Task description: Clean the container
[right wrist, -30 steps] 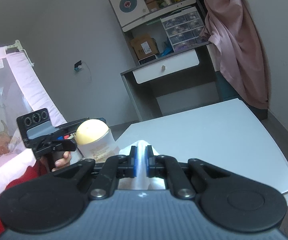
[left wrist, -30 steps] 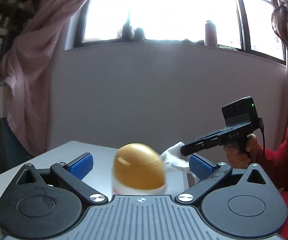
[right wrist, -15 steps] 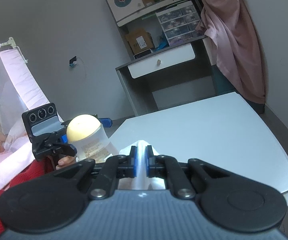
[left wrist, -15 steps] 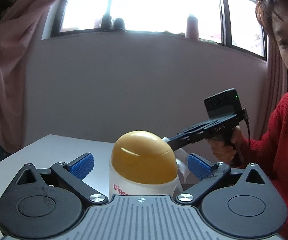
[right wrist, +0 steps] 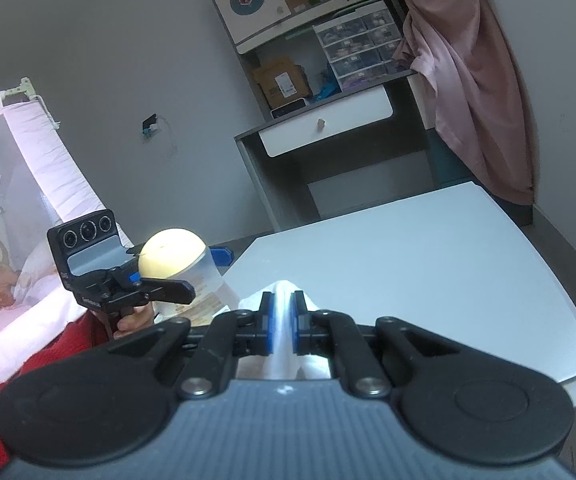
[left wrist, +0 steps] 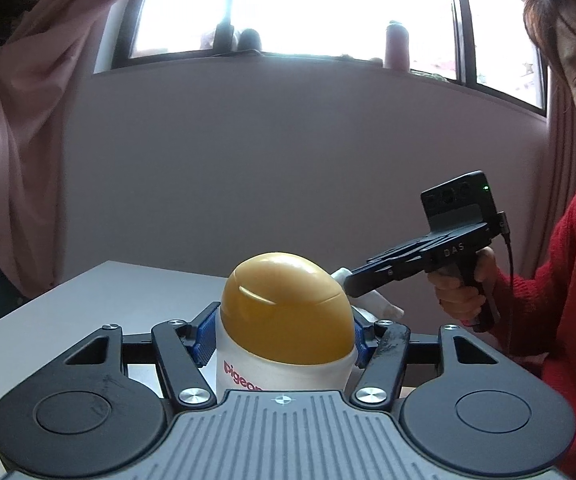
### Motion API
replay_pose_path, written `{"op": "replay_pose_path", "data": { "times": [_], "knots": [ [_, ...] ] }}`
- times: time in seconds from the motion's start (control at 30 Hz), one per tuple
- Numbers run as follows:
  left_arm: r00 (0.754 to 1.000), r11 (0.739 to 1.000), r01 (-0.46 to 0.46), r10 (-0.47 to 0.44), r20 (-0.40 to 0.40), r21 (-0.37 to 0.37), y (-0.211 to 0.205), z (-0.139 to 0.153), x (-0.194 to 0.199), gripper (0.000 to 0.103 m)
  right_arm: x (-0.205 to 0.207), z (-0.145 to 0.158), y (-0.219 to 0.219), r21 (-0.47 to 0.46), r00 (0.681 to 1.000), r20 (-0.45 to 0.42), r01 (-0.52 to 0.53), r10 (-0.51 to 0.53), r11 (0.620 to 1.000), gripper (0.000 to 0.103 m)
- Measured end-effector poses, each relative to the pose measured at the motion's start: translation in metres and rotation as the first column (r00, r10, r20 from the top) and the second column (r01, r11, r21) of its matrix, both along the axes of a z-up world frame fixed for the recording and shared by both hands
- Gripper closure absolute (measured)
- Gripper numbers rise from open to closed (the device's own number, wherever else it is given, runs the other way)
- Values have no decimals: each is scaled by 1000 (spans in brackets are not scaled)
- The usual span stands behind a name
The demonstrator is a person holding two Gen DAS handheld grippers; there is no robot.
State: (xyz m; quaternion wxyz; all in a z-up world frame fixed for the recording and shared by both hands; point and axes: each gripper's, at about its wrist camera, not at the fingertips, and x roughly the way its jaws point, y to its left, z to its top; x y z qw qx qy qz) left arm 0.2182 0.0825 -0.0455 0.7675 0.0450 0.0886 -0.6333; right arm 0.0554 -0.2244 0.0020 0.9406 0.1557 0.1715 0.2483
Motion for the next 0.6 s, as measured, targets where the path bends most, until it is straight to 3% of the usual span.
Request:
{"op": "replay_pose_path", "data": {
  "times": [0.3,0.6],
  "knots": [
    [995,995,-96,97,18,-20,3,0,-9,43,1,5,-1,-10,1000,-4,-12,12,1000,95],
    [973,973,-227,228,30,-42,6,0,-21,44,-1,12,6,-33,1000,-6,-1,1,999,95]
  ]
}}
